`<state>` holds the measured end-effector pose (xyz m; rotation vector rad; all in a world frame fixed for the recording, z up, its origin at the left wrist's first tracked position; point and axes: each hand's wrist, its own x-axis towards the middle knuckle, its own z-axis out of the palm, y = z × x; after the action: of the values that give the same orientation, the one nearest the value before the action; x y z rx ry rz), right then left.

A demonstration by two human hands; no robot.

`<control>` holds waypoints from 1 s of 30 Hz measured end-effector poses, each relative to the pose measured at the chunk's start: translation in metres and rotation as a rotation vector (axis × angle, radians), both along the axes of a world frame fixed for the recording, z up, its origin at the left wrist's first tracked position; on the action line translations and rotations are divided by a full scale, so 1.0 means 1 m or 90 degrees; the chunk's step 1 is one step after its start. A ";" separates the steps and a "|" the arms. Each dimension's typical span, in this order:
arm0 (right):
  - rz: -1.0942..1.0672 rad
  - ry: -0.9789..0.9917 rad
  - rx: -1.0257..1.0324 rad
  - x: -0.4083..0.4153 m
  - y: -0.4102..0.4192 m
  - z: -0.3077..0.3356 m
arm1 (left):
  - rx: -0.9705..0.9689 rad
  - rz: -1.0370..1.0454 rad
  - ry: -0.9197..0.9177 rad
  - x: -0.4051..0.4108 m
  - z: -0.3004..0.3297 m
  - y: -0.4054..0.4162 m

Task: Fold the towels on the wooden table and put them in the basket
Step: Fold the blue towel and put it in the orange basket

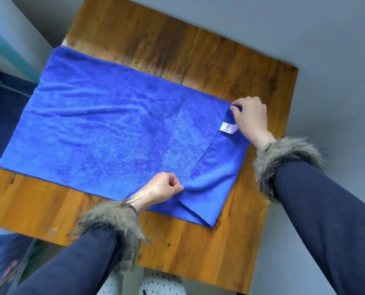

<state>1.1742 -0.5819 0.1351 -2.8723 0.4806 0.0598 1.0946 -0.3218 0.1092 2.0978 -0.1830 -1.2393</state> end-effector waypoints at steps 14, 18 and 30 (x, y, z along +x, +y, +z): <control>0.118 -0.083 0.232 0.012 0.095 0.127 | -0.391 0.324 -0.058 0.023 0.123 0.091; 0.155 -0.123 0.271 0.043 0.153 0.150 | -0.405 0.400 -0.127 0.041 0.148 0.150; 0.133 -0.132 0.345 0.142 0.292 0.137 | -0.271 0.794 -0.213 0.077 0.092 0.300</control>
<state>1.3166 -0.2904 0.2717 -2.3489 0.0984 -0.0647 1.1714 -0.0217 0.2014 1.5082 0.5902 -0.0780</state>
